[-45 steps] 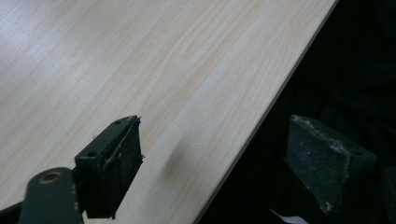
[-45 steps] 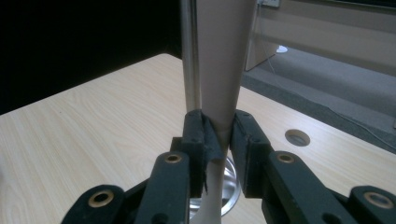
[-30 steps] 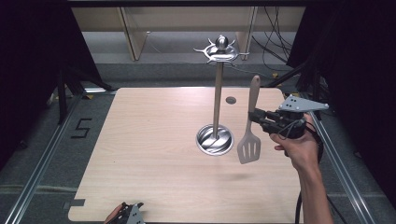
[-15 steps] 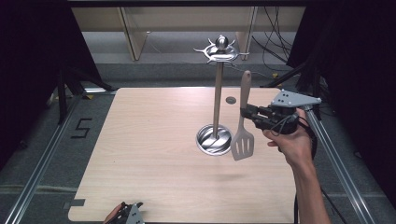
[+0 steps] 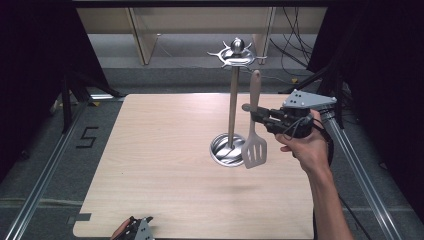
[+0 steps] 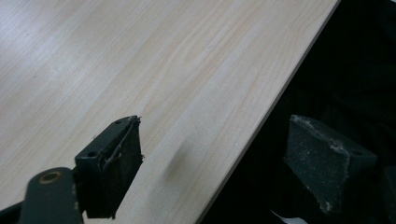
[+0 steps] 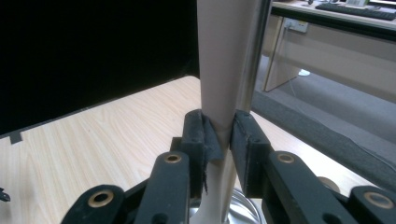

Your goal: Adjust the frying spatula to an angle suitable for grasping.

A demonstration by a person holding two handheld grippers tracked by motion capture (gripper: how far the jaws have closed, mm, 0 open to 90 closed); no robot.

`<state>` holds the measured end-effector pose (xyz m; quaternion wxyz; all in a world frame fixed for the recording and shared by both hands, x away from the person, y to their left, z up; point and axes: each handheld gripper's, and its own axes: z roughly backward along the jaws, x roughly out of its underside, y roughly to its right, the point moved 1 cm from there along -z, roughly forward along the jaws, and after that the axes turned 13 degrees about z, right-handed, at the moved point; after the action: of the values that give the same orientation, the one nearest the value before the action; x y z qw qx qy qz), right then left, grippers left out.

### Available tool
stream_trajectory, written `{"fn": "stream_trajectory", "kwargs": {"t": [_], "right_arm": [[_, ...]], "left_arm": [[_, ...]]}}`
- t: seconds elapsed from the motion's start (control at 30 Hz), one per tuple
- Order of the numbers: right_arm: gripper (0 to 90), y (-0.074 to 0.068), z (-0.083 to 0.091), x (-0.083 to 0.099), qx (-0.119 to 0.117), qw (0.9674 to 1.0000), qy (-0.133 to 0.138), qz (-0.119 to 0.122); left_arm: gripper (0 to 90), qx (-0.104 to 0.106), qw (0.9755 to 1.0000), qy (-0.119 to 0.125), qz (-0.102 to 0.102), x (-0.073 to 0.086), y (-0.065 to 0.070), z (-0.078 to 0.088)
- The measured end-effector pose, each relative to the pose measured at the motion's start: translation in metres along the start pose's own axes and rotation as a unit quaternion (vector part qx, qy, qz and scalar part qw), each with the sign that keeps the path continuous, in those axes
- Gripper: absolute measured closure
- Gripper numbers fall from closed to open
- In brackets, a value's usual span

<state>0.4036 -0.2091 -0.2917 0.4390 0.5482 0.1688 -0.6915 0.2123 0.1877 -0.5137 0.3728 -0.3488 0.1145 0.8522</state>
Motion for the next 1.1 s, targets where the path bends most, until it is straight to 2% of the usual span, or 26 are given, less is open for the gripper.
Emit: {"fn": "stream_trajectory", "kwargs": {"t": [0.1,0.13,0.17,0.2,0.27,0.3,0.33,0.4,0.47,0.5,0.57,0.7,0.73,0.77,0.8,0.83,1.03,1.07,1.1], "right_arm": [[76.8,-0.001,-0.003,-0.001,-0.004,1.0000,0.000,-0.007],[76.8,0.000,-0.005,-0.002,-0.002,1.0000,0.002,0.002],[76.7,-0.001,-0.005,-0.002,-0.007,0.9999,0.000,-0.008],[76.8,0.000,-0.006,-0.003,-0.005,1.0000,0.001,-0.006],[76.8,0.000,-0.006,-0.004,-0.002,0.9999,-0.003,-0.012],[76.8,0.003,-0.008,-0.004,-0.002,1.0000,0.003,-0.004],[76.8,0.002,-0.007,-0.004,-0.005,0.9999,-0.005,-0.016],[76.7,0.005,-0.008,-0.004,-0.001,0.9999,0.001,-0.014],[76.7,0.006,-0.009,-0.004,-0.009,0.9998,-0.003,-0.019],[76.7,0.006,-0.011,-0.004,-0.012,0.9998,-0.005,-0.012],[76.7,0.006,-0.013,-0.004,-0.011,0.9998,-0.001,-0.019],[76.7,0.007,-0.017,-0.005,-0.018,0.9997,-0.008,-0.017],[76.7,0.008,-0.020,-0.005,-0.019,0.9995,-0.014,-0.020],[76.7,0.007,-0.021,-0.005,-0.018,0.9994,-0.014,-0.025],[76.7,0.010,-0.022,-0.005,-0.017,0.9996,-0.015,-0.014],[76.7,0.009,-0.023,-0.005,-0.020,0.9995,-0.014,-0.019],[76.7,0.009,-0.025,-0.004,-0.012,0.9996,-0.008,-0.024],[76.6,0.009,-0.025,-0.004,-0.018,0.9995,-0.011,-0.021],[76.6,0.009,-0.025,-0.004,-0.020,0.9995,-0.011,-0.022]], "left_arm": [[17.8,0.000,1.0000,0.001,0.001,0.000,0.000,0.000],[17.8,-0.003,1.0000,0.002,-0.001,0.000,0.000,0.001],[17.8,-0.006,1.0000,0.003,-0.002,0.000,0.000,0.001],[17.8,-0.008,1.0000,0.004,-0.001,0.000,0.000,0.001],[17.8,-0.003,1.0000,0.001,-0.001,0.000,0.000,0.000],[17.8,-0.003,1.0000,0.001,-0.001,0.000,0.000,0.000],[17.8,-0.003,1.0000,0.001,-0.002,0.000,0.000,0.000],[17.8,-0.004,1.0000,0.001,-0.003,0.000,0.000,0.000],[17.8,-0.004,1.0000,0.000,-0.003,0.000,0.000,0.000],[17.8,-0.005,1.0000,-0.002,-0.005,0.000,0.000,0.000],[17.8,-0.013,0.9999,0.001,-0.005,0.000,0.000,0.000],[17.8,-0.011,0.9999,-0.001,-0.006,0.000,0.000,0.000],[17.8,-0.003,1.0000,-0.001,-0.003,0.000,0.001,-0.001],[17.8,-0.003,1.0000,-0.001,-0.003,0.000,0.001,-0.001],[17.8,-0.010,0.9999,0.000,-0.006,0.000,0.000,0.000],[17.8,-0.011,0.9999,0.000,-0.006,0.000,0.000,0.000],[17.8,-0.003,1.0000,-0.001,-0.004,0.000,0.000,0.000],[17.9,-0.008,0.9999,0.000,-0.007,0.000,0.000,0.000],[17.8,-0.003,1.0000,0.000,-0.004,0.000,0.001,0.000]]}}
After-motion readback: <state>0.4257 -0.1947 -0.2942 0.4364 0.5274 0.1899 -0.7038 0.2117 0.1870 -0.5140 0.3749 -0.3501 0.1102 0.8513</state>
